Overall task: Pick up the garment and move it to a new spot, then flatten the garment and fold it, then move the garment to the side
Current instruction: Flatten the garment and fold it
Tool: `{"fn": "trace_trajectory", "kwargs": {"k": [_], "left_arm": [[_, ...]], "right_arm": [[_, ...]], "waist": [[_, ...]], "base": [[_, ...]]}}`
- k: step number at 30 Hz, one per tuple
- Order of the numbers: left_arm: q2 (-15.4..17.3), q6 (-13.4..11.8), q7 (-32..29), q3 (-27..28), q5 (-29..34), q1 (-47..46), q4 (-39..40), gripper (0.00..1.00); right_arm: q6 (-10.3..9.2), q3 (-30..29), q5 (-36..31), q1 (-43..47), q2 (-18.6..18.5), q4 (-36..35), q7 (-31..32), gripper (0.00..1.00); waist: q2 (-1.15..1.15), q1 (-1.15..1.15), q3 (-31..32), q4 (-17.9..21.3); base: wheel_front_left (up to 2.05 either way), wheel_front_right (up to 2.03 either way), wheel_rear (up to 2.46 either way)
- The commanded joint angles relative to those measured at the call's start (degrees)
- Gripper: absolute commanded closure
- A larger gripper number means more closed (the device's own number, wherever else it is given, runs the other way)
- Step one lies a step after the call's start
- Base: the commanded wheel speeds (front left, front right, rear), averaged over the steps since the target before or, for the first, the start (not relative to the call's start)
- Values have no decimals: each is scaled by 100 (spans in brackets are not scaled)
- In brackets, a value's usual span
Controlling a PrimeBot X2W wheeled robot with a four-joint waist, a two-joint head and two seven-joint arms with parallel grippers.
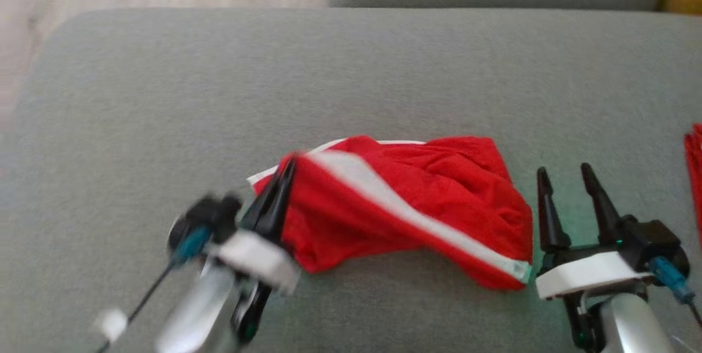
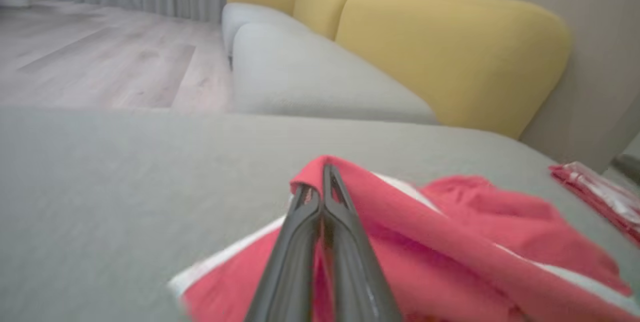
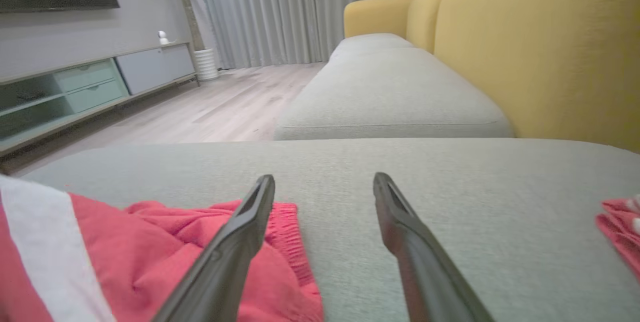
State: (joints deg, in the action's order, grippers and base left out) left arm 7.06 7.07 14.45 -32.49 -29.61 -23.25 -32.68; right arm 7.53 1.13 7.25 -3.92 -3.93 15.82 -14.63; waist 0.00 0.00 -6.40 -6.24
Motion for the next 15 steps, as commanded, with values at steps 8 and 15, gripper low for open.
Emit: {"fn": "trace_trajectory", "kwargs": {"k": [8, 15], "left_arm": [[383, -335, 54, 701, 20, 894, -58, 0], [128, -552, 54, 1317, 260, 1307, 266, 0]], "right_arm": [[-4, 530, 247, 51, 80, 1, -37, 0], [-4, 1116, 580, 217, -87, 321, -37, 0]], "waist": [[0, 0, 111, -161], [0, 0, 97, -94]], "base": [[0, 0, 0], [0, 0, 0]]}}
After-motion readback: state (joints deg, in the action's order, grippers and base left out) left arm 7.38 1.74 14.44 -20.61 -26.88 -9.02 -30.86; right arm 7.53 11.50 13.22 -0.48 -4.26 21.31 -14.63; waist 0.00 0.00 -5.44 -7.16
